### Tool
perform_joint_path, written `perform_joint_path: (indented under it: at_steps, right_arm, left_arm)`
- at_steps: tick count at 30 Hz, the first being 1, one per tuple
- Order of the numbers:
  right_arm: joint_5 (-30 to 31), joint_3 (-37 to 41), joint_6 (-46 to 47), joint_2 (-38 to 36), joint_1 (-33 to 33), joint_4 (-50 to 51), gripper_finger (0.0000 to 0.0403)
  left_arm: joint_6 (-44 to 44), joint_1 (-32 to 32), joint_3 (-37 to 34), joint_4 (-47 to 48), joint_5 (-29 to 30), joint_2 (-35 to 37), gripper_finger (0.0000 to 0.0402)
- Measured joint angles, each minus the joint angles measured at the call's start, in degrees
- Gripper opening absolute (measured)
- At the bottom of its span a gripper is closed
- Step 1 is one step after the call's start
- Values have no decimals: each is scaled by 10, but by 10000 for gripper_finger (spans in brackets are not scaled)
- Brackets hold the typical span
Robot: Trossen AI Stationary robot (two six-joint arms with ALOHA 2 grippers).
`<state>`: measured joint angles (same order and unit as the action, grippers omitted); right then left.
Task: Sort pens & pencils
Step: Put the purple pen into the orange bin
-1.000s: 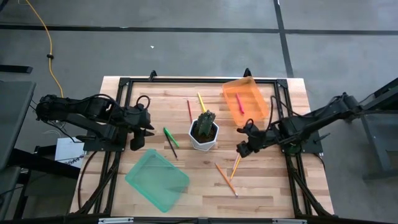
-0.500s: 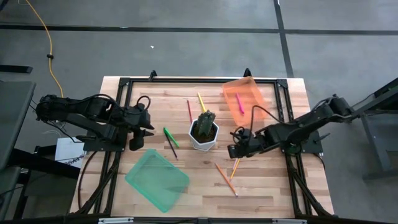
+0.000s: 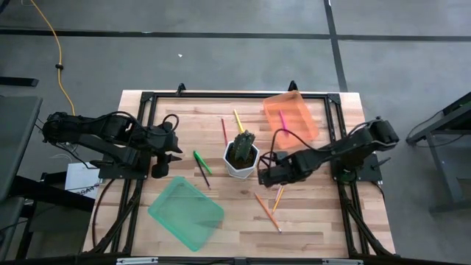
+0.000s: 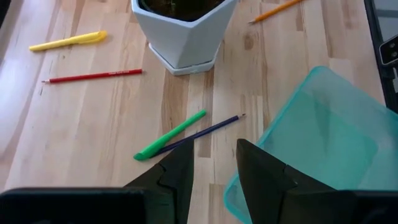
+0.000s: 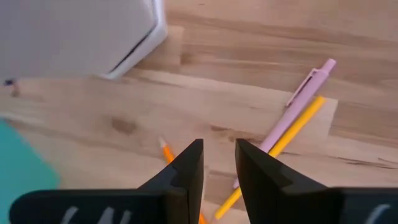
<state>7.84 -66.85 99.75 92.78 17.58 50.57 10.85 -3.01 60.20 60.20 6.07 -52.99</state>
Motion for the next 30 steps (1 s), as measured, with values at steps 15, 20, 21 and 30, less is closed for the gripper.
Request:
perform_joint_path:
  at_steps: [15, 20, 21, 30]
  right_arm:
    - [-8, 2, 72, 27, 16, 35, 92]
    - [-5, 2, 129, 27, 16, 42, 92]
    - [-3, 2, 144, 27, 16, 44, 92]
    - [-9, 3, 231, 43, 16, 50, 92]
  left_arm:
    - [9, 0, 0, -1, 18, 0, 108]
    - [3, 0, 0, -1, 25, 0, 108]
    - [-4, 0, 0, -1, 25, 0, 108]
    - [-62, 0, 0, -1, -18, 0, 108]
